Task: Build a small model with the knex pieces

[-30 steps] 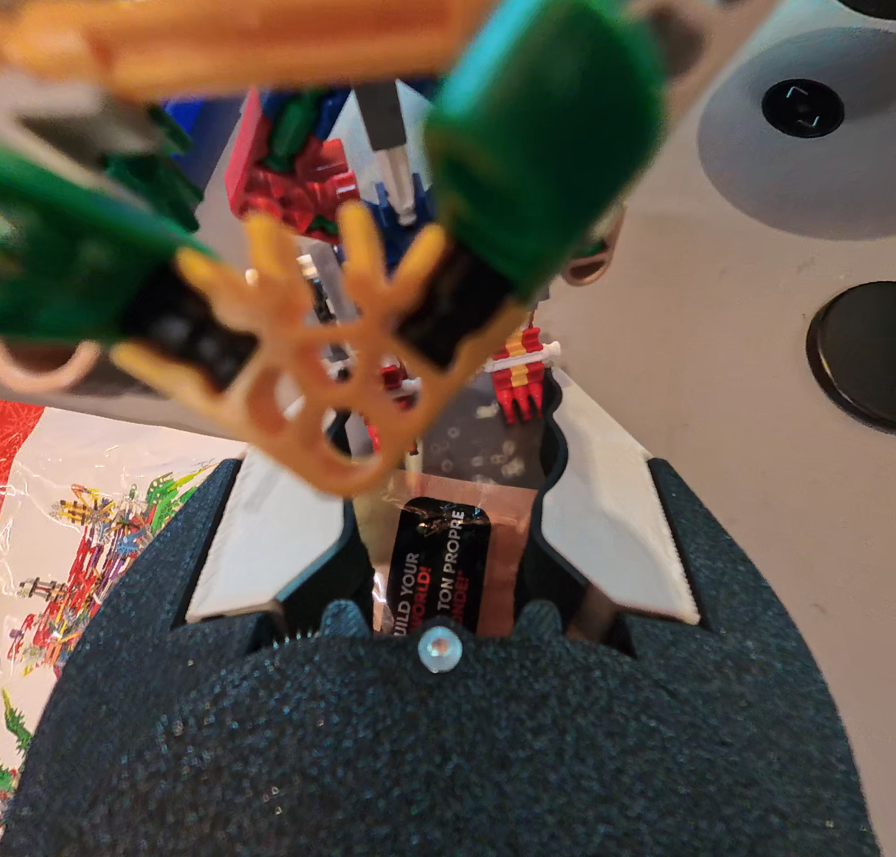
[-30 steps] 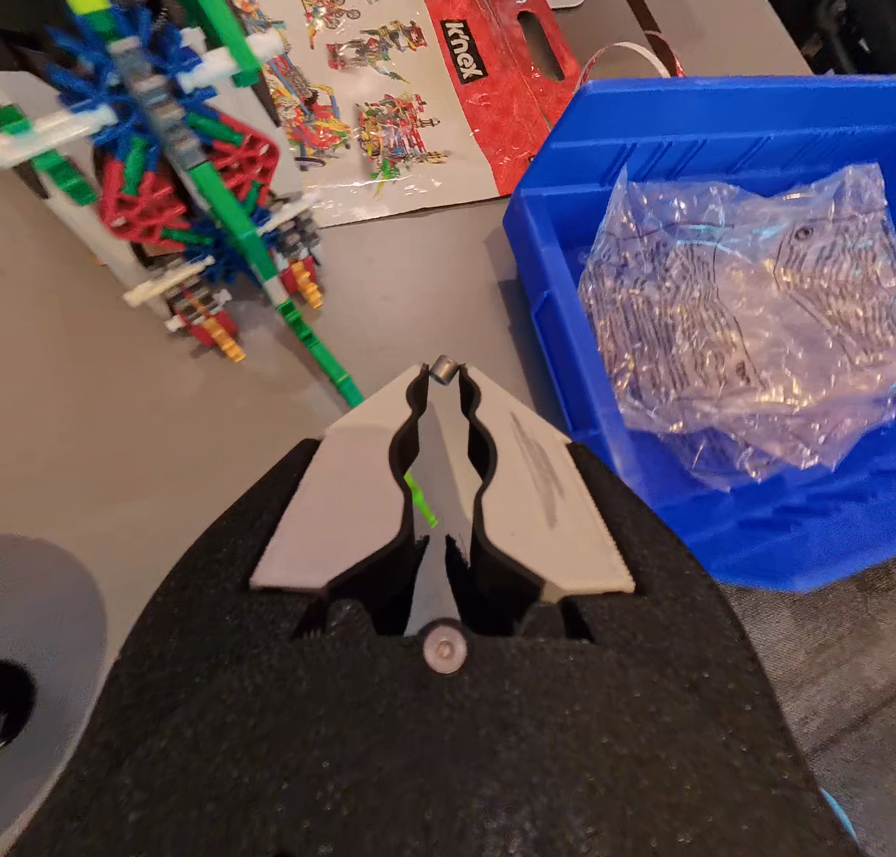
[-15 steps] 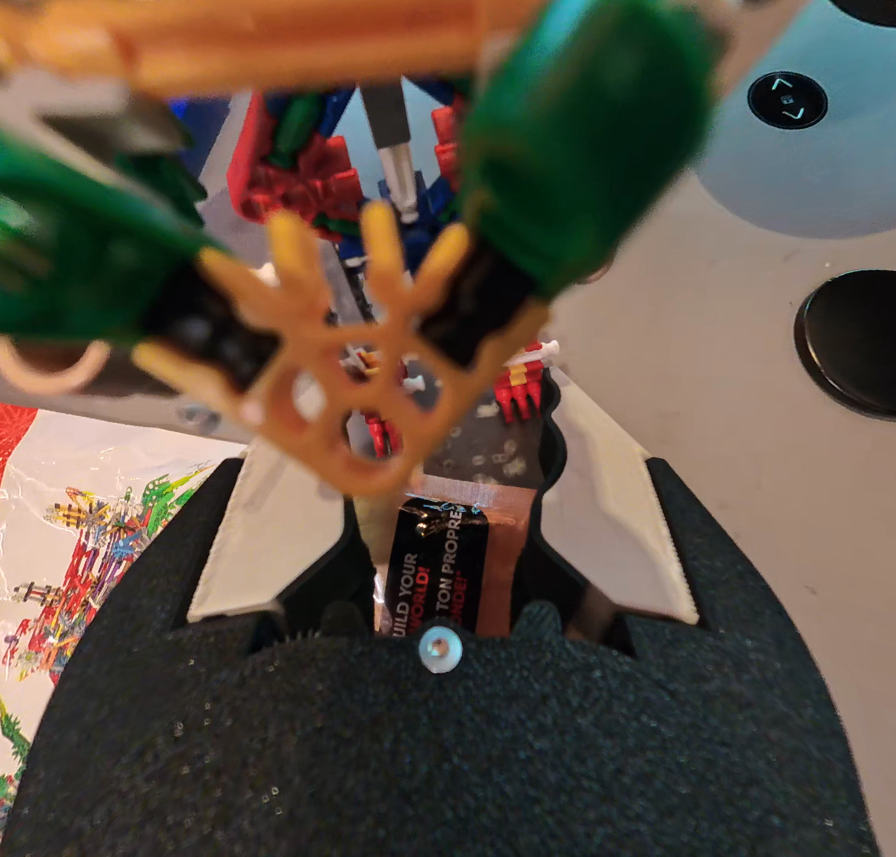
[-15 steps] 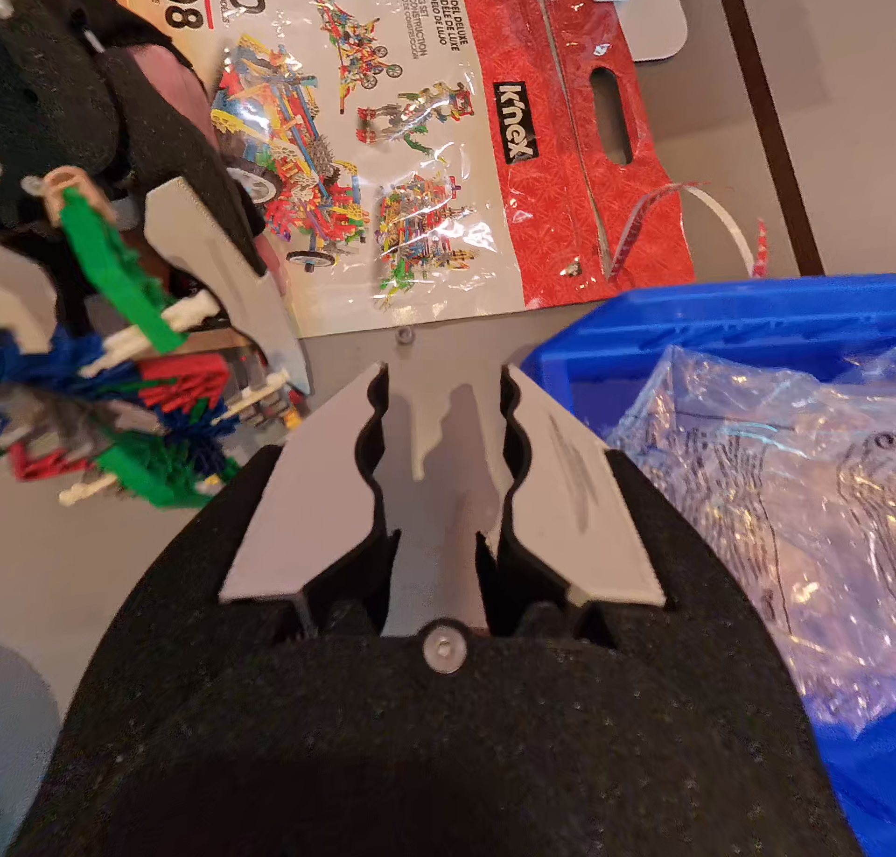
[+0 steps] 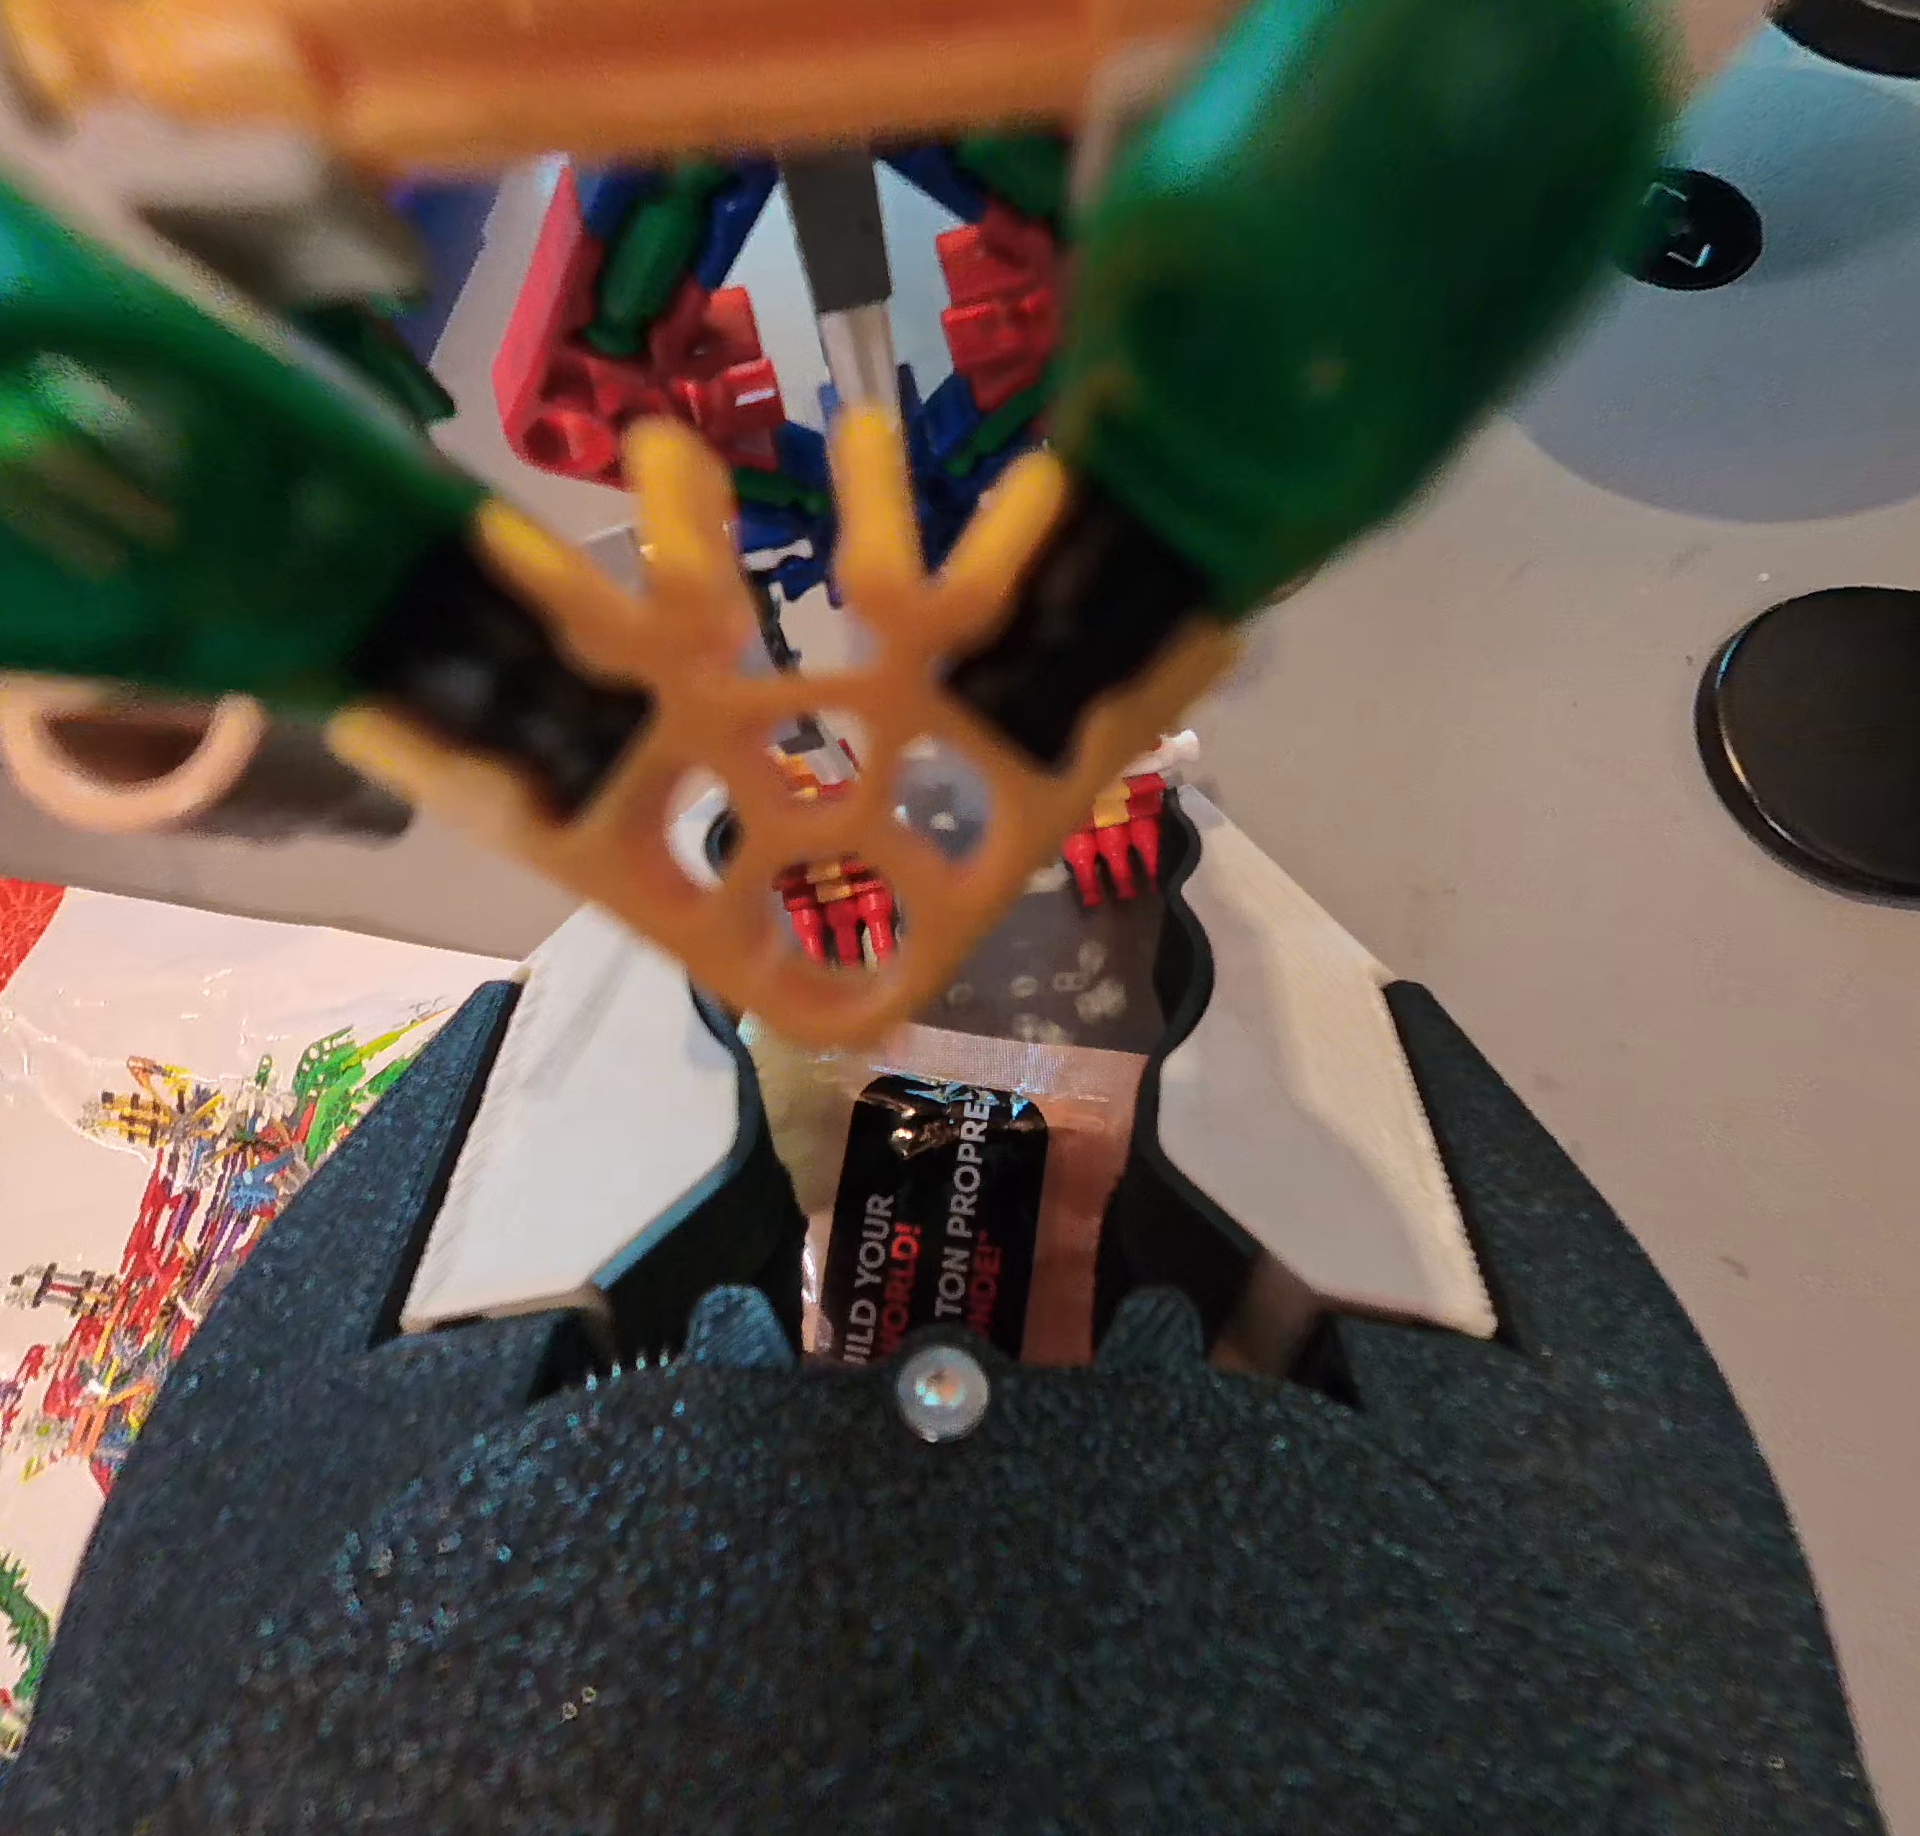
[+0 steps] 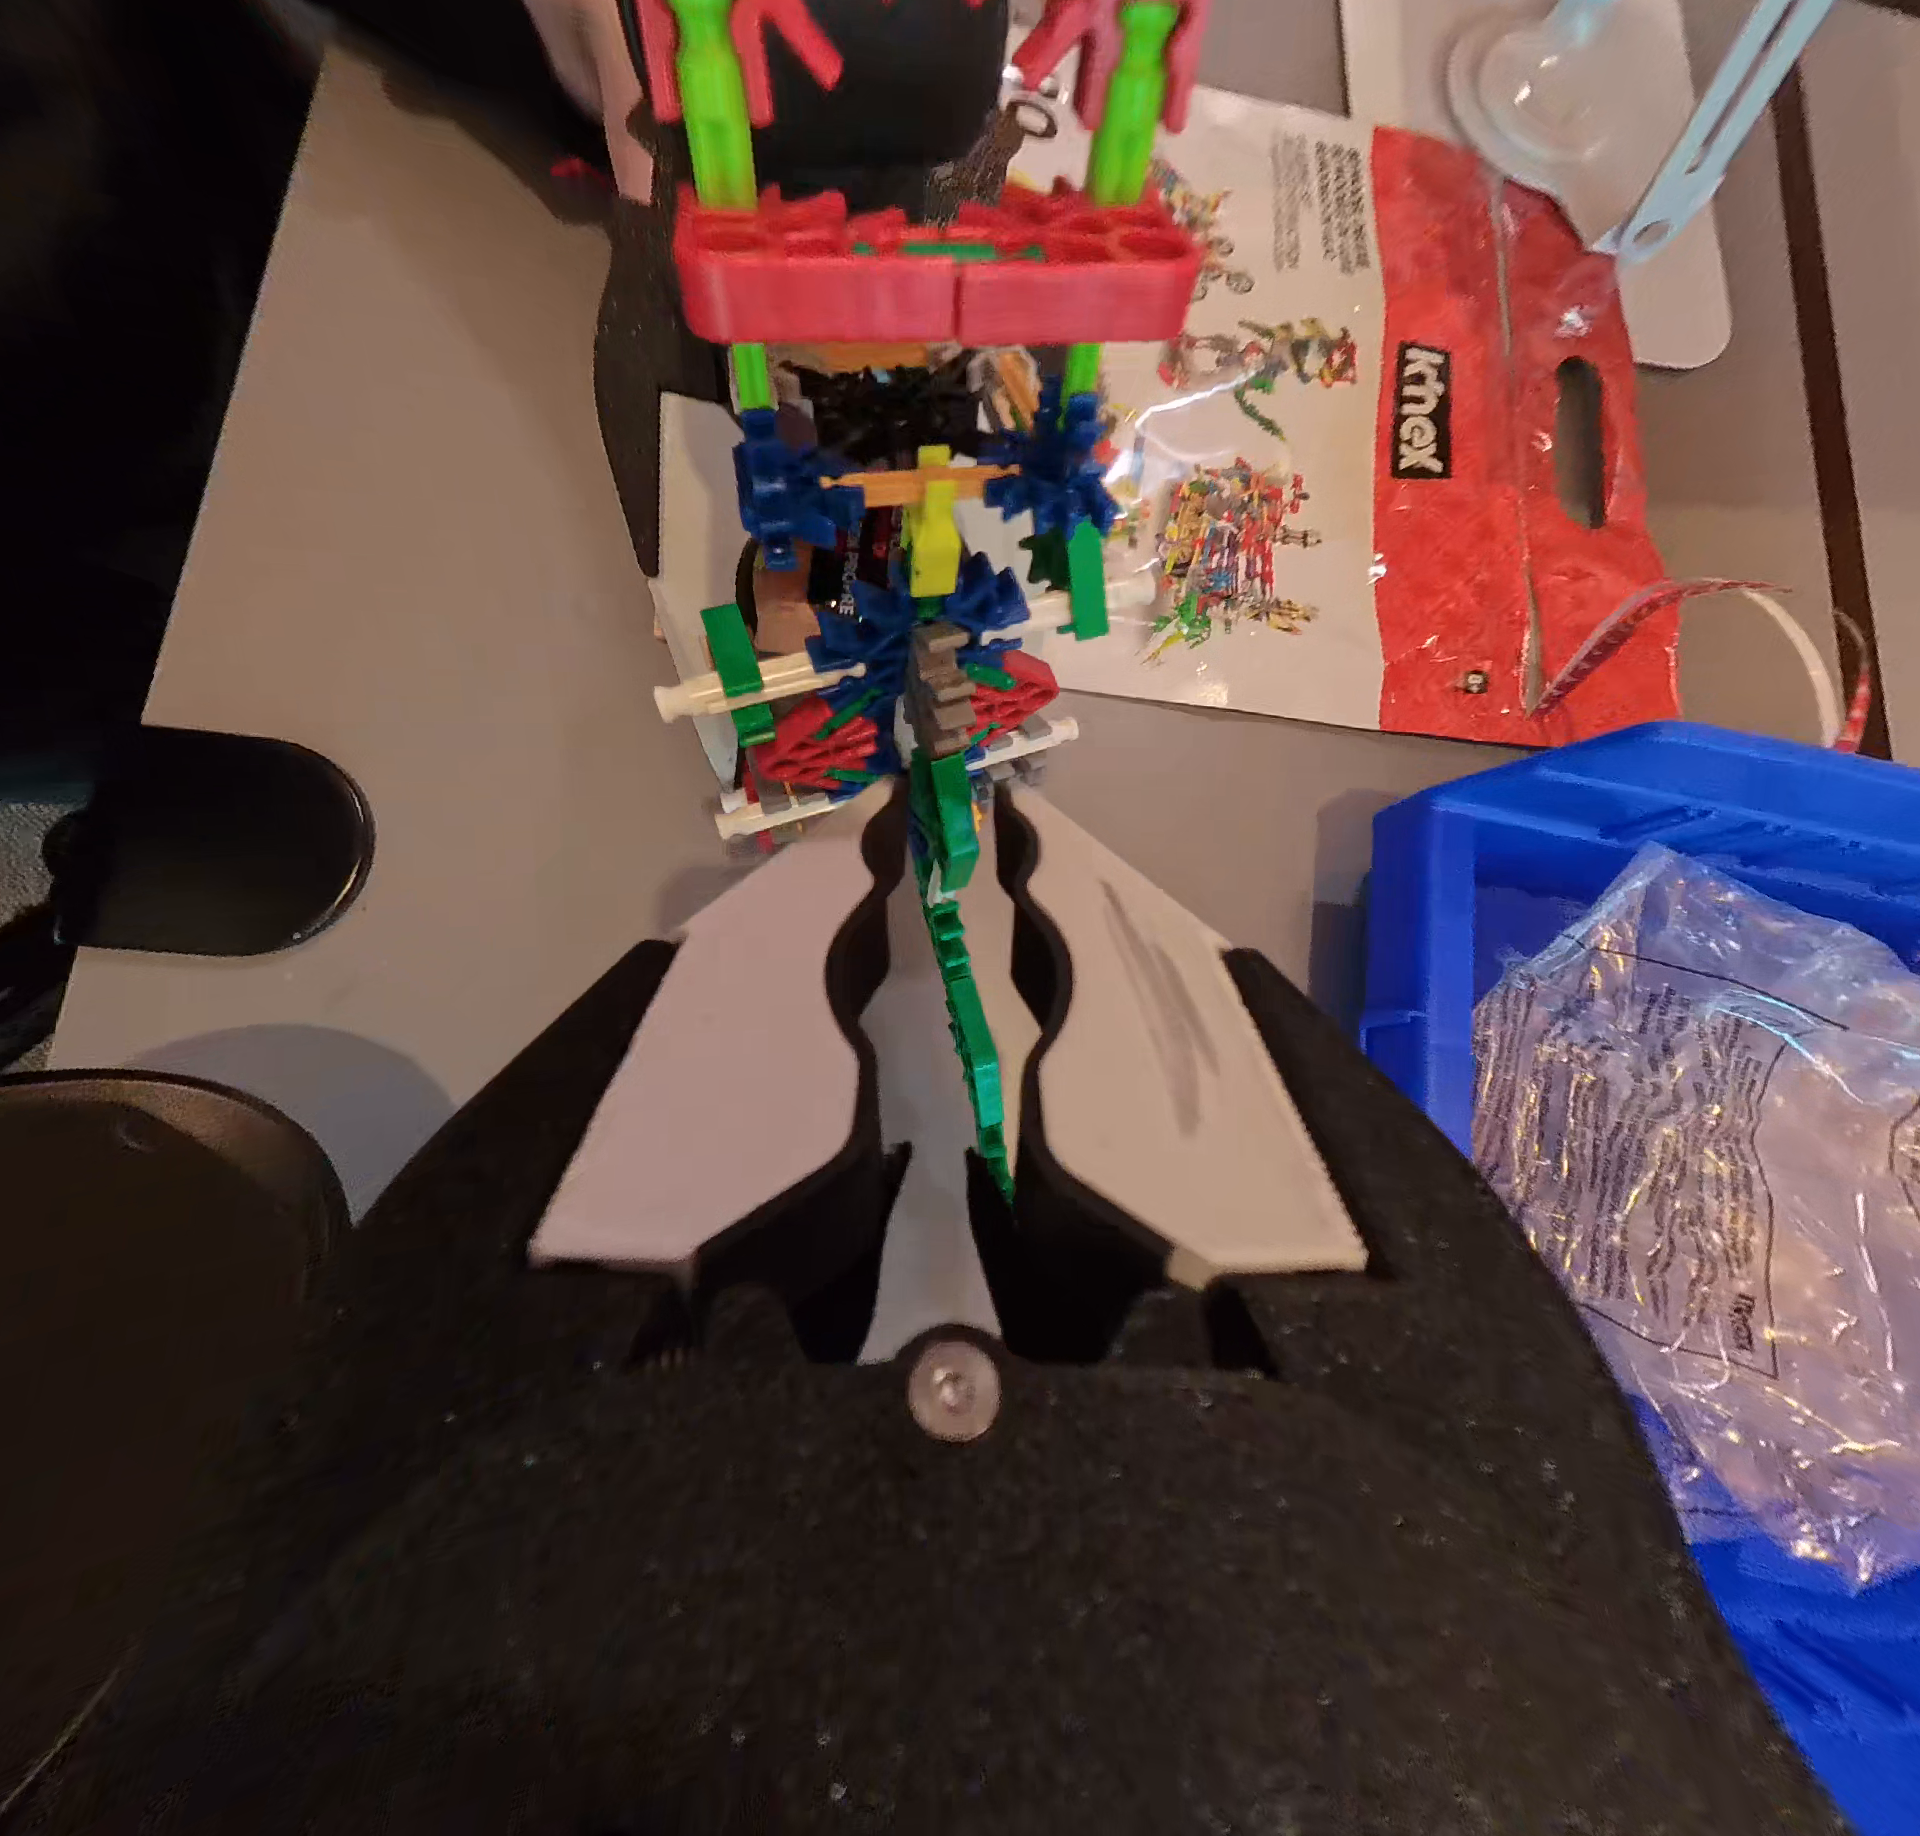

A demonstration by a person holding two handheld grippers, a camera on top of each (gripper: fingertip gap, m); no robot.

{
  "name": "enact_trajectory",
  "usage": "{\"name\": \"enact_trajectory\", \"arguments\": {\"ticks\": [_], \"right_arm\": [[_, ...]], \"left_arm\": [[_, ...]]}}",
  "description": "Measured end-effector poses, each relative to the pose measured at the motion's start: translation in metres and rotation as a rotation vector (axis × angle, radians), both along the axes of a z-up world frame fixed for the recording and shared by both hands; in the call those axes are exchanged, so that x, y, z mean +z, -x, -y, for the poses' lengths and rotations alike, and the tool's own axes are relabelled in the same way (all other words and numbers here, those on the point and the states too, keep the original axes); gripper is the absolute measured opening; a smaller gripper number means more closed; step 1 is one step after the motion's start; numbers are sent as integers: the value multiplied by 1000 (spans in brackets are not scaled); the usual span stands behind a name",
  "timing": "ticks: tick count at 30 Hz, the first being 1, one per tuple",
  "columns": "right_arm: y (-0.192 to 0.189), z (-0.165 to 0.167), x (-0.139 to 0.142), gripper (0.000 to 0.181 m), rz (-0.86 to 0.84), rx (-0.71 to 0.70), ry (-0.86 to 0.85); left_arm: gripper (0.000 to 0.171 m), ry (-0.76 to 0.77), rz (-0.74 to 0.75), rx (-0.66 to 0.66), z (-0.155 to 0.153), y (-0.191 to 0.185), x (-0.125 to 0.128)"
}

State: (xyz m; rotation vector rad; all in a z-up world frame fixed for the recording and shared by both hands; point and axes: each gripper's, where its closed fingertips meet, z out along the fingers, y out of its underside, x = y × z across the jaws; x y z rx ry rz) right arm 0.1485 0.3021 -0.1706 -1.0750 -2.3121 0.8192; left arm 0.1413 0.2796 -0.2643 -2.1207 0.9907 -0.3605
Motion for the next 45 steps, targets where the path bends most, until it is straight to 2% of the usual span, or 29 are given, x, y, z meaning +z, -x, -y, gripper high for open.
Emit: {"name": "enact_trajectory", "arguments": {"ticks": [1, 22, 26, 33, 34, 36, 40, 42, 45], "right_arm": [[1, 1, -3, 9, 10, 8, -6], [-5, -4, -7, 8, -51, -21, 160], [-4, -5, -8, 16, -44, -37, 126], [-6, -11, -6, 14, -28, -79, 93], [-7, -13, -5, 20, -25, -92, 63], [-5, -27, 1, 21, -69, -161, -78], [-18, -25, 31, 26, -94, -319, -95], [-29, -15, 40, 28, -88, -368, -125], [-37, 5, 42, 28, -85, -429, -234]], "left_arm": [[77, 0, 0, 0, 0, 0, 0], [76, -4, -2, -1, -3, -2, 0], [80, -2, -11, 23, -4, 1, 0], [91, 17, 27, 36, -4, 6, 4], [95, 10, 9, 45, -5, 9, 4], [101, 21, 1, 50, -4, 12, 3], [102, 29, 32, 47, -1, 17, 10], [100, 4, 63, 55, -2, 25, 22], [88, -48, 117, 71, -6, 36, 42]]}}
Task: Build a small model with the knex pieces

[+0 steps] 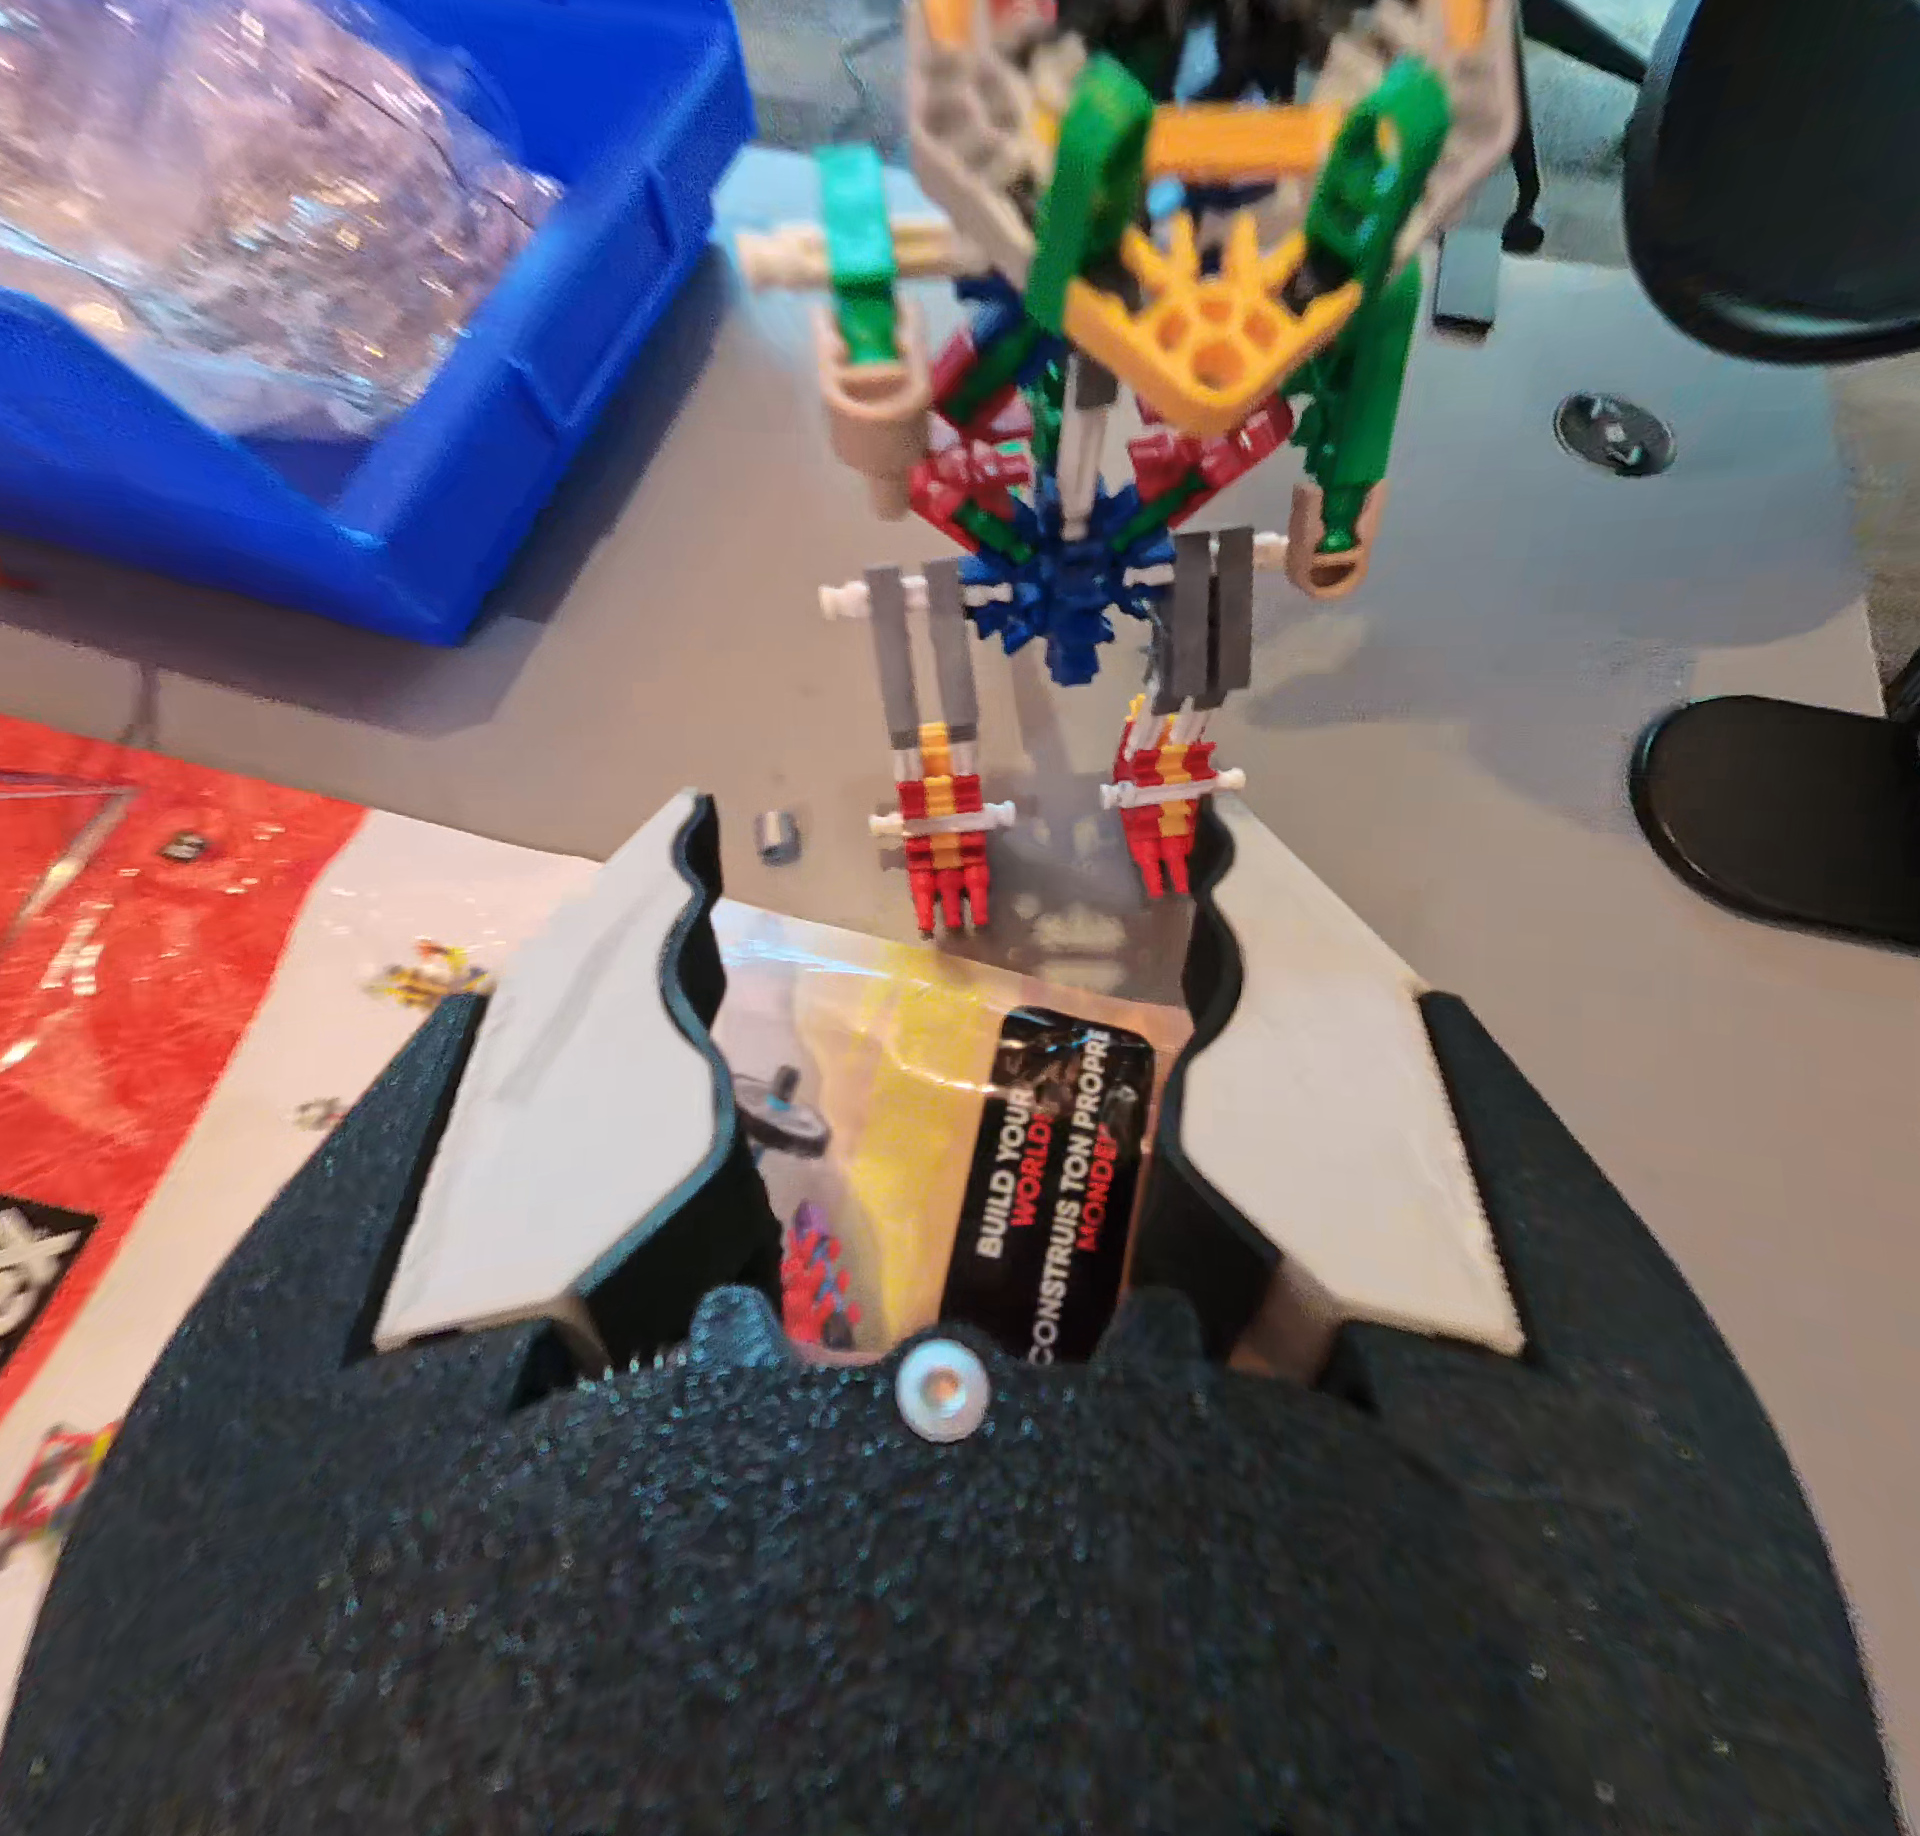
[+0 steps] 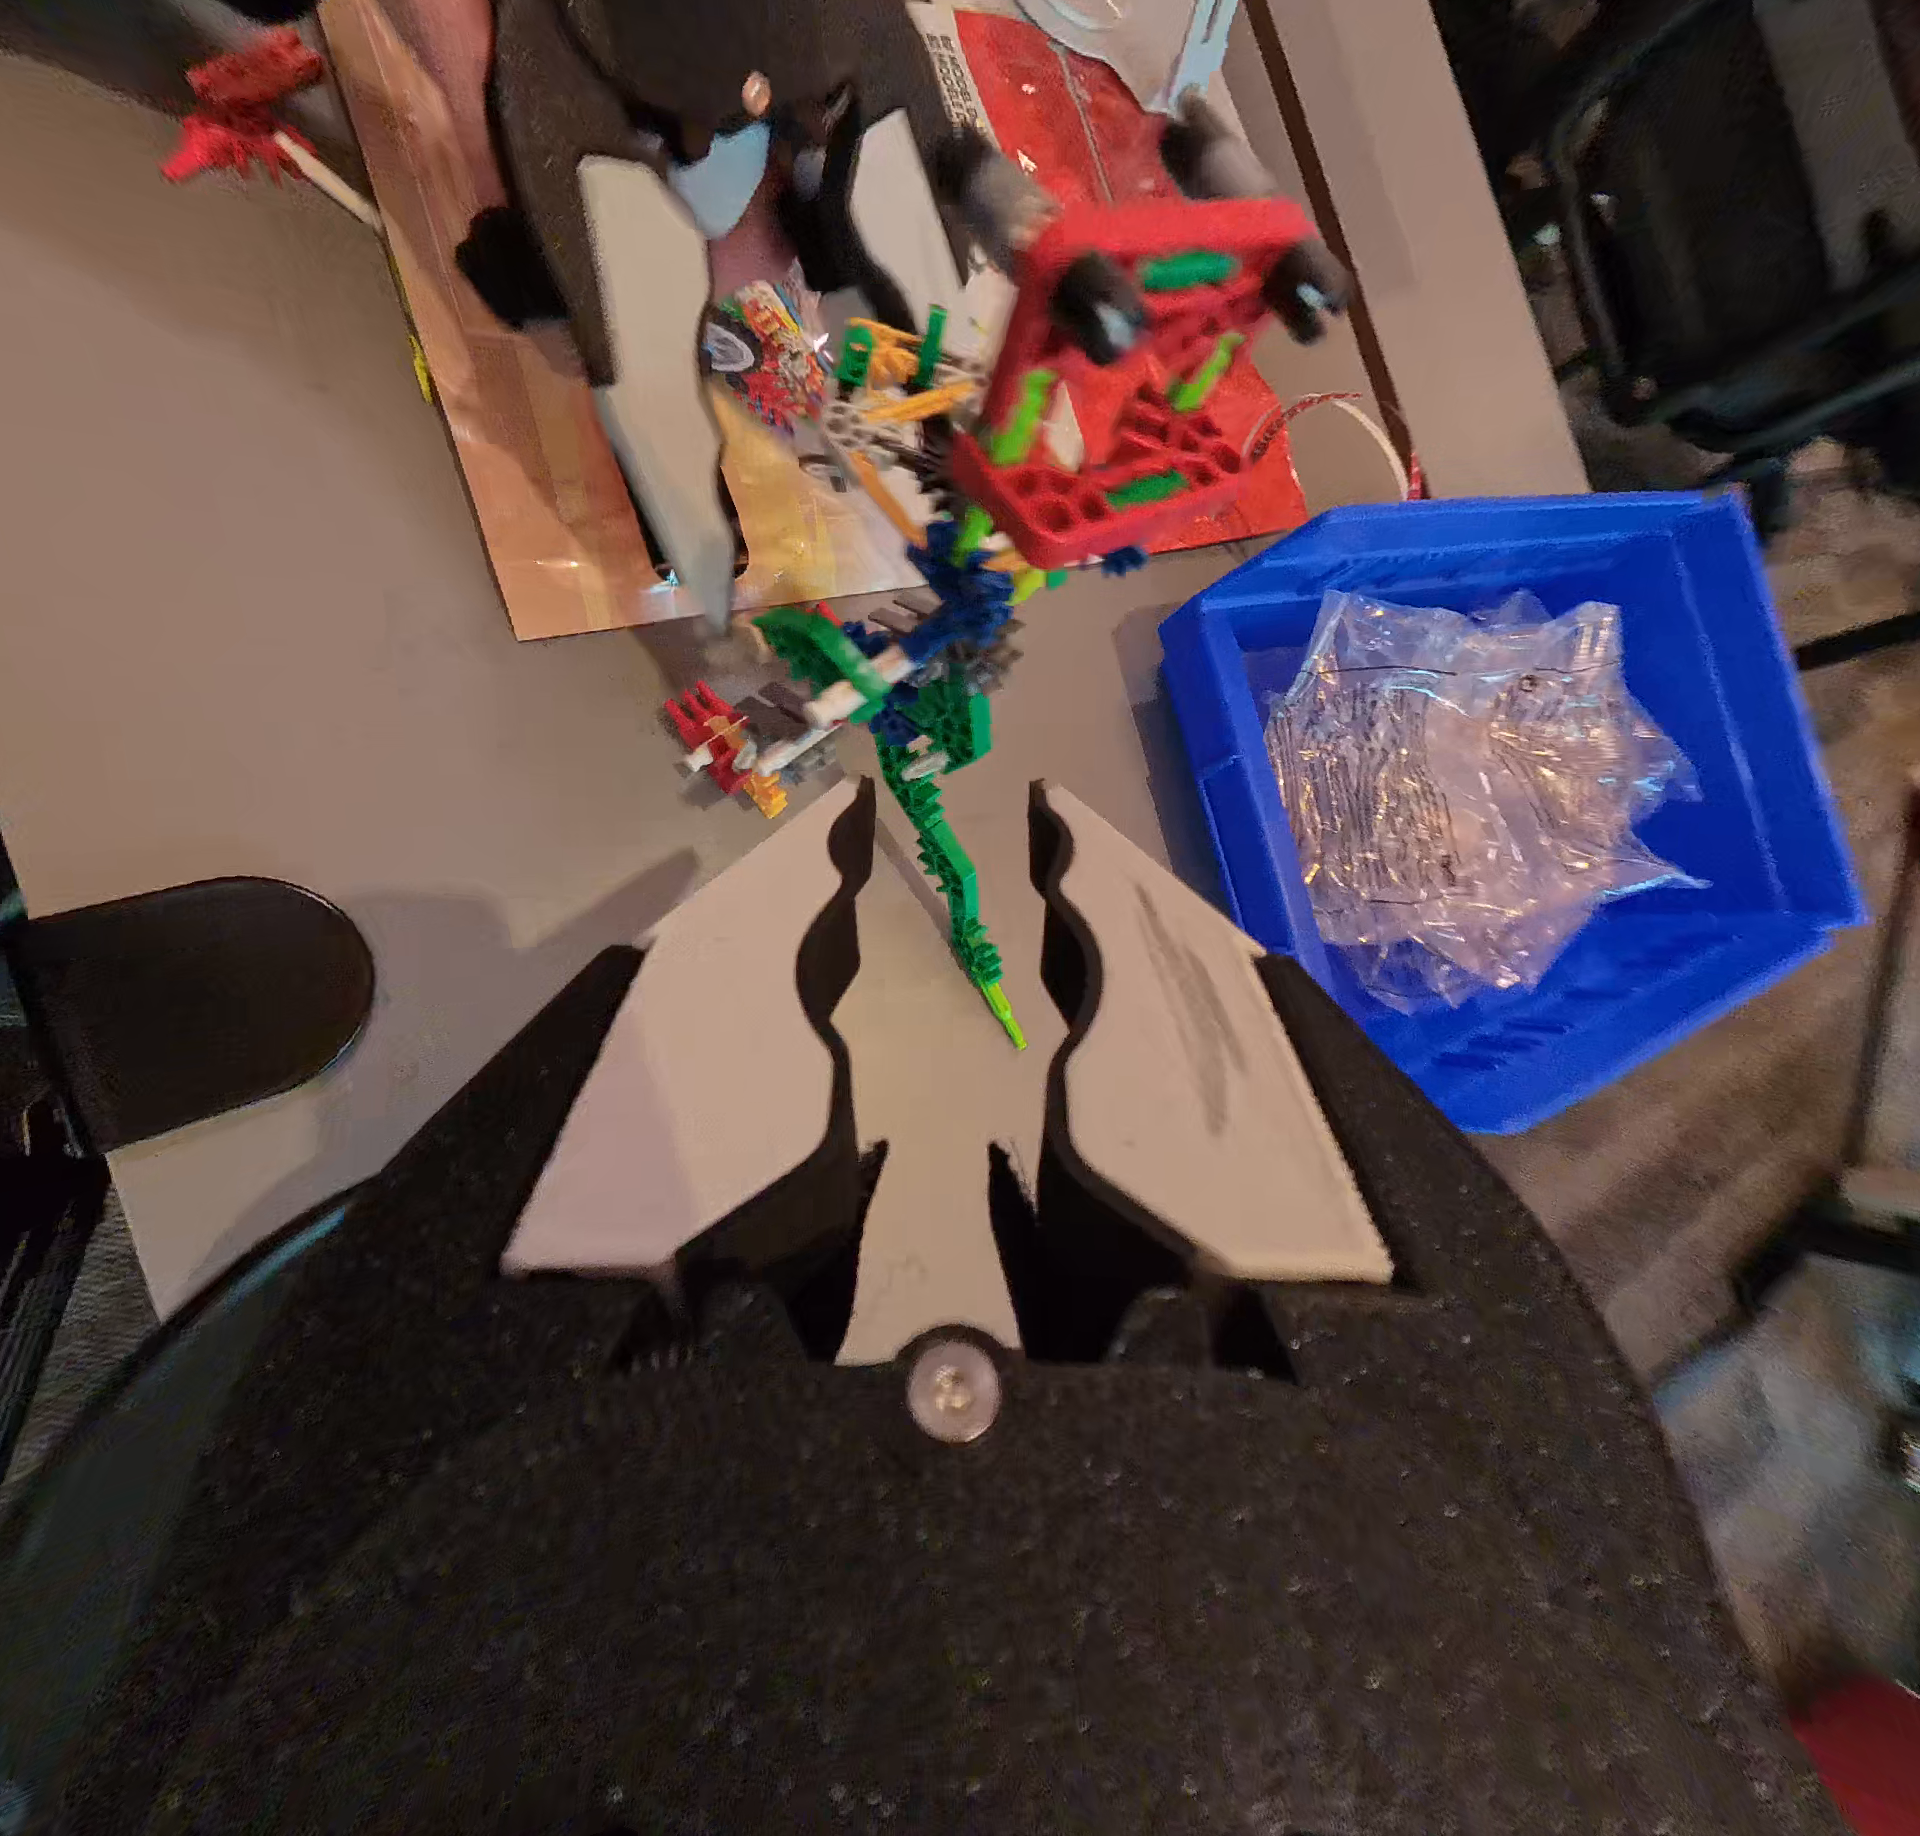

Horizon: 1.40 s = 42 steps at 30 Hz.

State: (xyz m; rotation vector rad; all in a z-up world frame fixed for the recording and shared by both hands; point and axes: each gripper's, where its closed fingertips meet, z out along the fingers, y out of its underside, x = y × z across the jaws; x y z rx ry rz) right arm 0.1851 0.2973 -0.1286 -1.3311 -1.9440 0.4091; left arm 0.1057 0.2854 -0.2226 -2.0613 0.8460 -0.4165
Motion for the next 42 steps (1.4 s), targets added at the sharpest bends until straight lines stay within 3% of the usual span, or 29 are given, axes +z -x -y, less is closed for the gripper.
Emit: {"name": "enact_trajectory", "arguments": {"ticks": [4, 7, 10, 13, 19, 24, 31, 42], "right_arm": [[2, 25, -4, 28, 1, -44, -226], [6, 30, -9, 28, -22, -163, -310], [11, 32, -13, 27, -112, -286, -136], [15, 25, -14, 23, -207, -394, 50], [17, 23, -21, 20, -200, -450, 94], [19, 17, -25, 7, -206, -479, 81], [17, 14, -25, 6, -188, -466, 40], [15, 6, -25, 5, -168, -448, 18]], "left_arm": [[73, -213, 13, 16, -2, 11, 44], [63, -473, -107, 8, 5, 17, 79], [55, -655, -233, -27, 14, 12, 102], [55, -713, -386, -45, 10, 8, 98], [38, -860, -536, -60, 5, -2, 102], [19, -900, -599, -83, 7, -8, 99], [18, -913, -675, -107, 12, -11, 103], [18, -675, -707, -152, 18, -19, 110]]}}
